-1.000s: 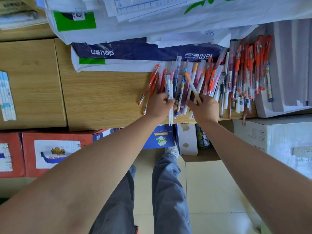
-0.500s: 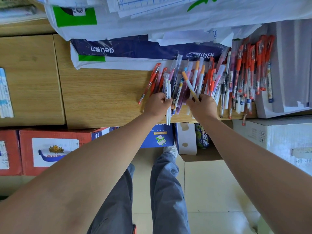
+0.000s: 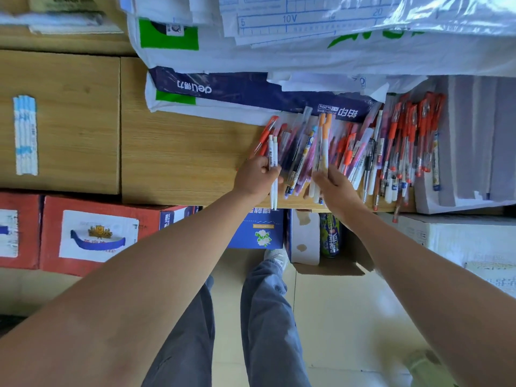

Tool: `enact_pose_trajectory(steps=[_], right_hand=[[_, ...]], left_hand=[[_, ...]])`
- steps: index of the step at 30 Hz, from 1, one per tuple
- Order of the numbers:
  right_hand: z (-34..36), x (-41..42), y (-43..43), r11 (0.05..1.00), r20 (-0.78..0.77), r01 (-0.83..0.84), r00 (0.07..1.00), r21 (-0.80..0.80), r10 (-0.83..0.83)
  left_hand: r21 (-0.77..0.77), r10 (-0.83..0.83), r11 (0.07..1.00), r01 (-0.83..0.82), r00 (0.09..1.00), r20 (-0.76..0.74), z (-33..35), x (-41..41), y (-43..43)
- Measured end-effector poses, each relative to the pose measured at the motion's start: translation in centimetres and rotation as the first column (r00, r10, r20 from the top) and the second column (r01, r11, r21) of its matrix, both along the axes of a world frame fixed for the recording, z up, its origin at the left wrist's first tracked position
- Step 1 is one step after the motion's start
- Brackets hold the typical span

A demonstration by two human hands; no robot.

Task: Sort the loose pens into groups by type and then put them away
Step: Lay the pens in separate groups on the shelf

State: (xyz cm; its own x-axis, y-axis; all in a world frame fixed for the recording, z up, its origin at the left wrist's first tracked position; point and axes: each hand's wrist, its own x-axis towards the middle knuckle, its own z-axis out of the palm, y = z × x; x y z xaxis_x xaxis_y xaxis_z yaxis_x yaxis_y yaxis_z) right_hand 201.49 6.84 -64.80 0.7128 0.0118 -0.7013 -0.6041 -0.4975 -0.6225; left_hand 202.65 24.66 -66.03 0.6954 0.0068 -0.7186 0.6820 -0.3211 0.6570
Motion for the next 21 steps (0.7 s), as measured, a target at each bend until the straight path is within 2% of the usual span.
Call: enact_pose_trajectory(steps=[6,10,14,18,21], right_hand=[[1.0,0.1,4.2,0.998,-0.011,-0.046,0.999,0.032,0.046],[2.1,0.6,9.7,0.990,-0.007,-0.059,0.998,0.128,0.060],[2.8,0.6,17.3,0.970,0.017,-0.150,0.989,0.189,0.149],[2.6,0.5,26.5,0.972,0.003,-0.130,0.991,0.194,0.132],[1.4,0.2,33.7,0.983,0.034,-0.150,0.989,0.102,0.147]], left_hand=[[0.024,0.081,0.996,-0.083,0.995,0.056,1.1,-1.3,3.8],[-0.053,0.271,0.961,-0.270,0.963,0.011,1.9,-2.1,8.4],[-0.033,0.353,0.936,-0.352,0.935,0.039,2.5,-2.7,15.3],[-0.030,0.395,0.919,-0.394,0.918,0.029,2.6,-3.4,23.7],[-0.060,0.400,0.915,-0.399,0.916,0.016,2.2,-4.3,30.9]])
